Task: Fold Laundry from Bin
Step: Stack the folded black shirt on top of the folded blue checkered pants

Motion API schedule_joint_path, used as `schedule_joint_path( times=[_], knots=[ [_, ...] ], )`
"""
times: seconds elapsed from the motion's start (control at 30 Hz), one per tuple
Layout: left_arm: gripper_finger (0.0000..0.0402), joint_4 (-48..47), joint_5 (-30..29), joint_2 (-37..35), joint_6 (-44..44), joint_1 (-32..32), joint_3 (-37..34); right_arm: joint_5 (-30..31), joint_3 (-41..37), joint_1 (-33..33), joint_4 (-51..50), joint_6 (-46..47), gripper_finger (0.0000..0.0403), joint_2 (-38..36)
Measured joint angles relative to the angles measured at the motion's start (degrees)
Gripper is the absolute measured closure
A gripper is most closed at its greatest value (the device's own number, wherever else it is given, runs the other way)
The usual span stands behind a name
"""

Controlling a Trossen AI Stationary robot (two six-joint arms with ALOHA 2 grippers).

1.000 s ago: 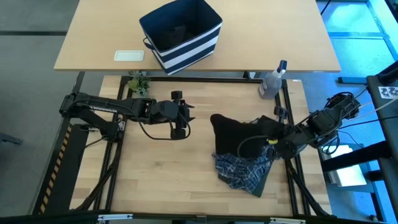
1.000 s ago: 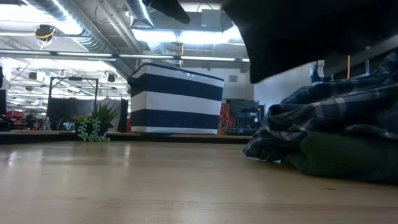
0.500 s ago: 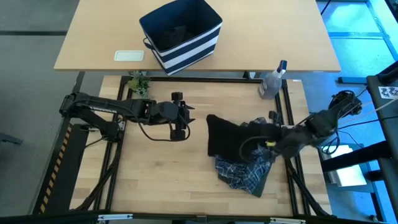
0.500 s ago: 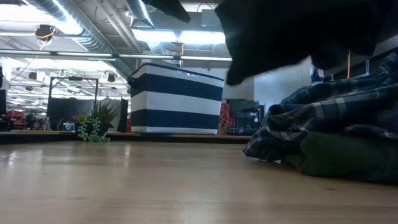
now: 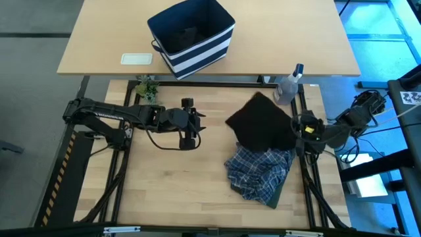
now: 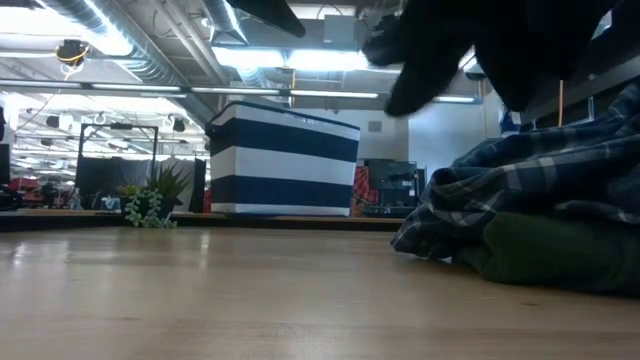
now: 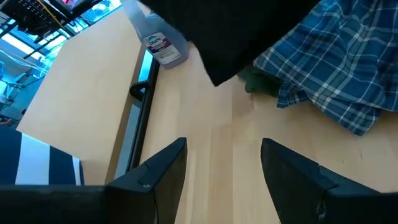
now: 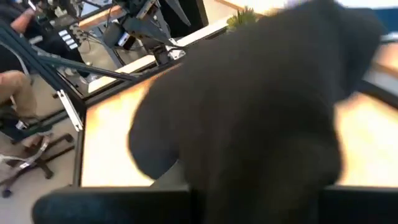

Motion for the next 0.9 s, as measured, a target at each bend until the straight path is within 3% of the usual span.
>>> schedule_joint_path(
  times=[0.17,0.37,0.6,0.9],
  knots=[
    [0.0202,-0.04,0.0,0.0,-0.04,0.02,0.0,-4.12,-0.33,-0.04,4.83,1.3,0.0362,-0.18],
    [0.0202,-0.04,0.0,0.0,-0.47,0.02,0.0,-7.63,-0.33,0.0,21.8,-7.04,0.0362,1.97],
    [0.0202,-0.07,-0.02,0.0,-0.6,-0.35,0.0,3.02,-1.39,0.0,32.88,-17.14,0.0362,7.7],
    [0.0202,-0.11,-0.03,0.0,-0.07,-1.53,0.0,5.06,-18.15,0.0,55.96,-19.35,0.0362,4.27]
  ],
)
